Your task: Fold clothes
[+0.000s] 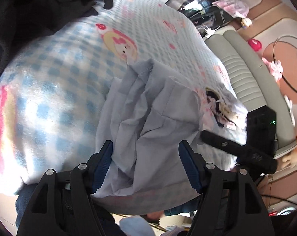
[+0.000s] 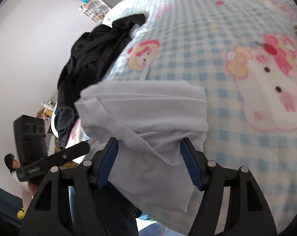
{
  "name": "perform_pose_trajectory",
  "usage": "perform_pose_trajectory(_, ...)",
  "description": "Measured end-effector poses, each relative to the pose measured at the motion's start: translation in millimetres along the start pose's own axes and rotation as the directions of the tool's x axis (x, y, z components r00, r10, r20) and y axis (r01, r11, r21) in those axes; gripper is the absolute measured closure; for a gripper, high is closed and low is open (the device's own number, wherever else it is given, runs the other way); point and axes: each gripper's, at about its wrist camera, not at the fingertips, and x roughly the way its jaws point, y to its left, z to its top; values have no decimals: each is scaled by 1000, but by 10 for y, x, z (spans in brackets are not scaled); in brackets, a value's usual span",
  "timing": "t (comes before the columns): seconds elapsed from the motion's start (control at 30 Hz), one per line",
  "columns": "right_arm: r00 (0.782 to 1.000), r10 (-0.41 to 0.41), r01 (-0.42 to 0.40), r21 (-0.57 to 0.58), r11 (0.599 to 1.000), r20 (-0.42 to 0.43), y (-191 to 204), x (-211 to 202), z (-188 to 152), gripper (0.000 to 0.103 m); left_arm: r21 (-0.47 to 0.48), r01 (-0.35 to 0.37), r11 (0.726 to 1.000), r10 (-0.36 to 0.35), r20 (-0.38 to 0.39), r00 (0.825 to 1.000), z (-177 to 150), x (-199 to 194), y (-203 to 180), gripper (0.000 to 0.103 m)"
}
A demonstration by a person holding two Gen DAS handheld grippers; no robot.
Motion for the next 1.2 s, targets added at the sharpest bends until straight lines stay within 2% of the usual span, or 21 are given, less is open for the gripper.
perform_pose_trajectory(0.03, 1000, -13, 13, 11, 1000, 0, -40, -43, -41, 34, 2, -2, 1000, 2, -3, 1000, -32, 6, 12, 34)
perform_pose_trajectory(0.1, 999, -37, 38, 35, 999, -1, -124, -123, -125, 34, 0, -17, 1000, 17, 5, 1000, -85, 33, 8, 51)
perform_pose_trajectory(0.13, 999, -47, 48, 56, 997, -19, -194, -108, -181, 34, -1, -30, 1000, 30, 11, 999, -105, 40, -2, 81)
perform_pose_trajectory(0.17, 998, -55, 58, 77, 995, -37, -261, -91, -236, 34, -3, -43, 999, 43, 18, 999, -125, 47, -11, 88)
perform_pose_trajectory(0.27, 995, -62, 71, 129, 989, -72, -367, -44, -354, 34, -55, -16, 998, 19, 68, 997, -99, -87, 2, 90)
perform_pose_trajectory(0.37, 998, -50, 54, 116, 992, -32, -306, -132, -329, 34, -80, 1, 997, 9, 128, 992, -86, -346, 0, 90)
perform_pose_trajectory(0.4, 998, -59, 61, 96, 993, -20, -270, -167, -294, 34, -82, -9, 997, 19, 121, 992, -82, -382, 28, 90)
perform_pose_trajectory(0.43, 997, -73, 74, 79, 994, -7, -237, -200, -257, 34, -84, -19, 996, 29, 113, 993, -77, -414, 58, 90)
perform_pose_trajectory(0.5, 994, -105, 104, 48, 993, 22, -180, -230, -176, 32, -103, -56, 993, 59, 26, 998, -75, -306, 186, 84)
perform_pose_trajectory(0.57, 992, -127, 127, 35, 991, -6, -175, -149, -123, 31, -119, -94, 988, 87, -65, 994, -74, -189, 317, 68)
perform_pose_trajectory(0.63, 986, -163, 164, 27, 986, -27, -184, -99, -117, 32, -61, -98, 993, 97, -20, 995, 4, -272, 227, 62)
perform_pose_trajectory(0.7, 985, -175, 175, 12, 985, -2, -181, -156, -115, 32, 0, -104, 995, 104, 34, 994, 86, -367, 125, 58)
perform_pose_trajectory(0.77, 984, -176, 176, 2, 984, 36, -188, -251, -79, 32, 62, -112, 992, 107, 87, 990, 168, -462, 23, 39)
perform_pose_trajectory(0.83, 983, -172, 173, -17, 985, 60, -189, -275, 21, 32, 122, -123, 985, 106, 141, 984, 250, -556, -79, 37)
perform_pose_trajectory(0.97, 981, -185, 192, -123, 974, 67, -75, -179, 260, 31, 270, -182, 946, 155, 118, 981, 434, -282, -280, 34)
perform_pose_trajectory(1.03, 982, -177, 186, -177, 967, 64, 2, -59, 358, 27, 316, -222, 922, 207, 79, 975, 490, -95, -306, 34)
perform_pose_trajectory(1.07, 981, -185, 191, -194, 962, 52, 22, 21, 400, 27, 336, -248, 909, 242, 60, 968, 495, -13, -311, 40)
perform_pose_trajectory(1.1, 981, -192, 196, -212, 957, 40, 43, 101, 441, 27, 357, -273, 893, 277, 41, 960, 501, 69, -316, 49)
perform_pose_trajectory(1.13, 980, -199, 200, -228, 953, 30, 63, 178, 482, 27, 349, -261, 900, 263, 43, 964, 509, 61, -311, 75)
perform_pose_trajectory(1.2, 981, -194, 193, -242, 951, 20, 92, 277, 551, 26, 315, -223, 922, 216, 59, 975, 542, -15, -288, 82)
